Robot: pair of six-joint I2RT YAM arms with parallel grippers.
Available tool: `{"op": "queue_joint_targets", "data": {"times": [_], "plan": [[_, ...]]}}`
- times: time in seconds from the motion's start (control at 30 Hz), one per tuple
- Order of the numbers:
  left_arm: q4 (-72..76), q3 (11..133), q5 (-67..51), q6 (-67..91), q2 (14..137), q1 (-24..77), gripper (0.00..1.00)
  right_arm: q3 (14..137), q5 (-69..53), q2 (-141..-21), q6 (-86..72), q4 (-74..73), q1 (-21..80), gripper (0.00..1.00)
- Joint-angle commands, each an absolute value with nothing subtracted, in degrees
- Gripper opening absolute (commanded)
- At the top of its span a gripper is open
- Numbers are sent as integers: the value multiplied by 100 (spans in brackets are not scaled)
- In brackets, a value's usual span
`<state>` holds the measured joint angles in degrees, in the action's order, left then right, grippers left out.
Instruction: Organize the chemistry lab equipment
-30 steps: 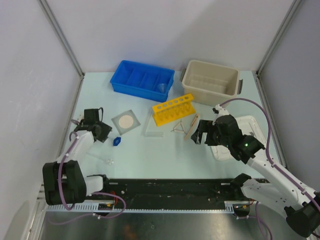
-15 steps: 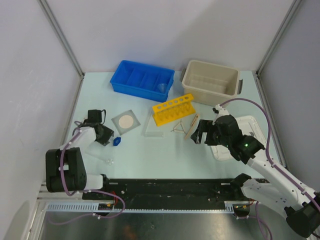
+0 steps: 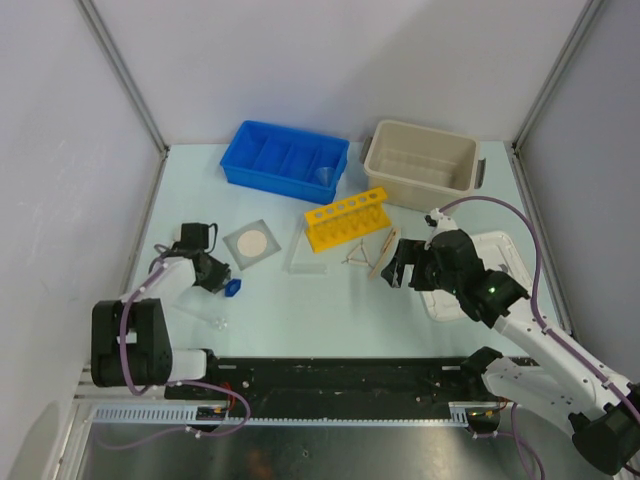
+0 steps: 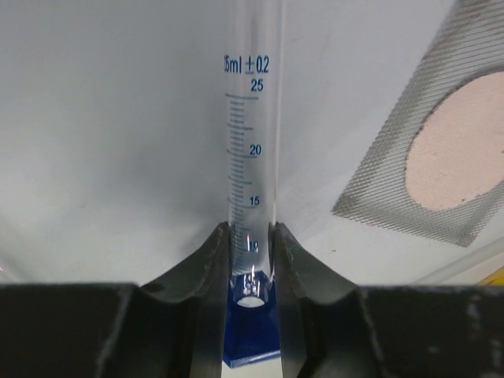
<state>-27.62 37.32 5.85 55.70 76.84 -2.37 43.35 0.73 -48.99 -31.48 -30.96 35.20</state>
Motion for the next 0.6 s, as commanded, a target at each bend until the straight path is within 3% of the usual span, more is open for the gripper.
{"op": "queue_joint_targets", "data": {"times": [0.0,0.27,0.57], "plan": [[-2750,3674,697,5672,7202,-147,27,4333,70,-4886,-3110,-2914,3555,93],[-2748,3691,677,5337,6695,-55,21,4333,70,-4826,-3159,-2937,3556,93],[-2742,4582,1166,3717,6152,981,21,4337,75,-4628,-3227,-3090,3560,92]]}}
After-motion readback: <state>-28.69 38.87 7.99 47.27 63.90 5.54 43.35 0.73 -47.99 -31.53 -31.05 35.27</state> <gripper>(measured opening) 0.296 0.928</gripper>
